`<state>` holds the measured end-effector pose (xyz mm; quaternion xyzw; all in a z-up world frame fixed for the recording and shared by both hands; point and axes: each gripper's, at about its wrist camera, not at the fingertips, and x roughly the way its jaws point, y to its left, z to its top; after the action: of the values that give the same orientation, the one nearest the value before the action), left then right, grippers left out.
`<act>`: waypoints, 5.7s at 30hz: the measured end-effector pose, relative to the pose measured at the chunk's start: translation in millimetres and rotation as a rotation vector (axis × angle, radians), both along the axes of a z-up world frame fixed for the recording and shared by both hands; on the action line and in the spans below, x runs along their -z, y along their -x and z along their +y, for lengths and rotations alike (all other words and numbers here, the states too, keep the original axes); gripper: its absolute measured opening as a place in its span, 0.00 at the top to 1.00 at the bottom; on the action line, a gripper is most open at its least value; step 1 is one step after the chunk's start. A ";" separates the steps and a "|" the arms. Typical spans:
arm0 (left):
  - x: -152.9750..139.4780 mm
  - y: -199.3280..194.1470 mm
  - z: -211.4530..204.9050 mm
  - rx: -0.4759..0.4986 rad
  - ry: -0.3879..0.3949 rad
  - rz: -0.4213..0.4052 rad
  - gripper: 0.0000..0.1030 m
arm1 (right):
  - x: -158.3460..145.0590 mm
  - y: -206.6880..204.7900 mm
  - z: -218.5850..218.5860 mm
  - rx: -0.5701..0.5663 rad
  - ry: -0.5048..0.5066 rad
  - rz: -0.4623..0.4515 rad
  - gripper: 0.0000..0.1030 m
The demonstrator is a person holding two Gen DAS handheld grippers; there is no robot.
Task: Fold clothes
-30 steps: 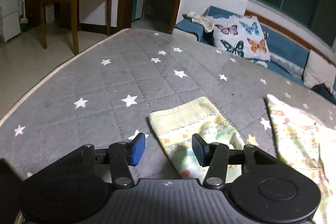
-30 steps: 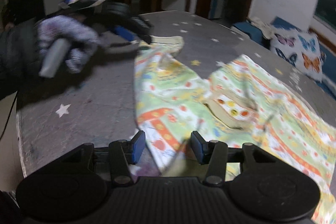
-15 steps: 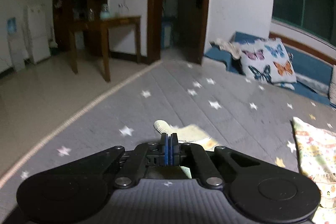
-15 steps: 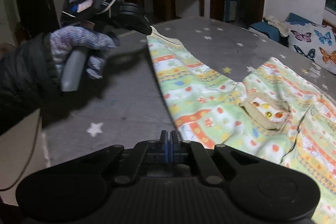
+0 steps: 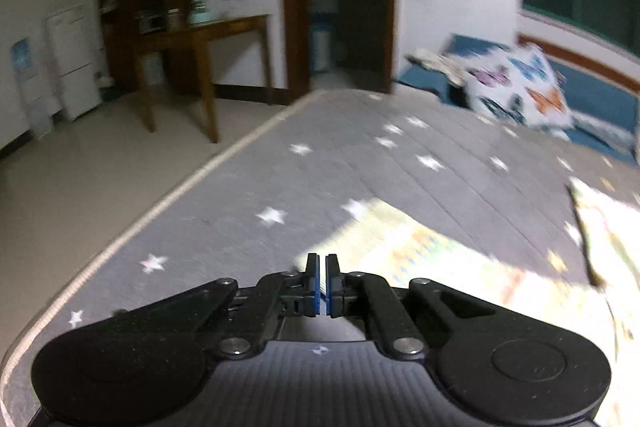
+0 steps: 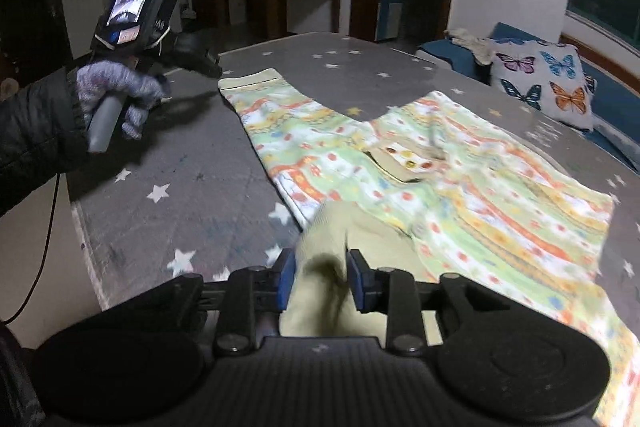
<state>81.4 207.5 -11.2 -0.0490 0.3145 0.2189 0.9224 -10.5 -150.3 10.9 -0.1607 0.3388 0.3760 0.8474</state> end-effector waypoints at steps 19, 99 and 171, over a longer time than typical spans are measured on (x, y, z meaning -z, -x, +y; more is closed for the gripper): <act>15.7 14.4 -192.1 0.715 -0.048 0.089 0.92 | -1.8 -10.6 -35.9 0.188 -0.022 -0.059 0.95; 15.4 -8.1 -205.9 0.802 -0.025 0.049 0.24 | 16.7 -71.8 -296.7 1.034 0.073 -0.127 0.92; 20.5 -223.3 -163.2 0.589 0.083 0.100 0.93 | 32.5 -298.5 -142.0 0.715 -0.027 -0.111 1.00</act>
<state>304.6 44.2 -31.7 0.0174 0.3689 -0.0688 0.9268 288.1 -292.3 -21.6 -0.0413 0.3219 0.0511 0.9445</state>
